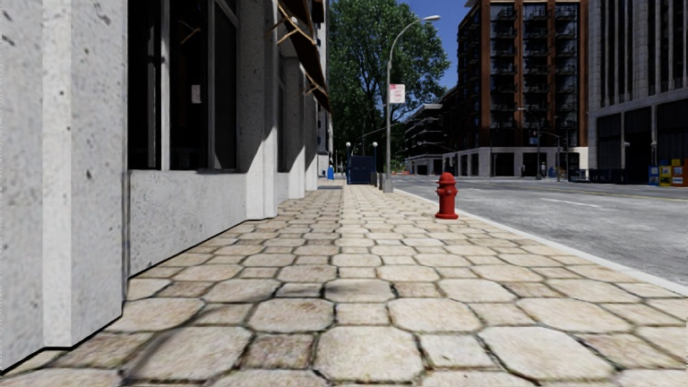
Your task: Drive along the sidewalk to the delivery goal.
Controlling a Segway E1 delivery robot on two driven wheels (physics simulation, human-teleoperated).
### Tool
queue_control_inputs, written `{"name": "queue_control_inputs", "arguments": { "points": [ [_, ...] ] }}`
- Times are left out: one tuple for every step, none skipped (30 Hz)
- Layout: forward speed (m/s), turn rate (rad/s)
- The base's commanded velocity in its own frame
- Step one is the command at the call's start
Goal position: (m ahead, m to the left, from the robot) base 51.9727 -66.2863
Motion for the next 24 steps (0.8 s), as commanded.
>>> {"name": "queue_control_inputs", "arguments": {
  "points": [
    [2.00,0.00],
    [2.00,0.00],
    [2.00,0.00],
    [2.00,0.00],
    [2.00,0.00],
    [2.00,0.00],
    [2.00,0.00],
    [2.00,0.00],
    [2.00,0.00],
    [2.00,0.00],
    [2.00,0.00],
    [2.00,0.00],
    [2.00,0.00],
    [2.00,0.00],
    [2.00,0.00],
    [2.00,0.00],
    [2.00,0.00],
    [2.00,0.00],
    [2.00,0.00],
    [2.00,0.00],
    [2.00,0.00],
    [2.00,0.00],
    [2.00,0.00],
    [2.00,0.00]
  ]
}}
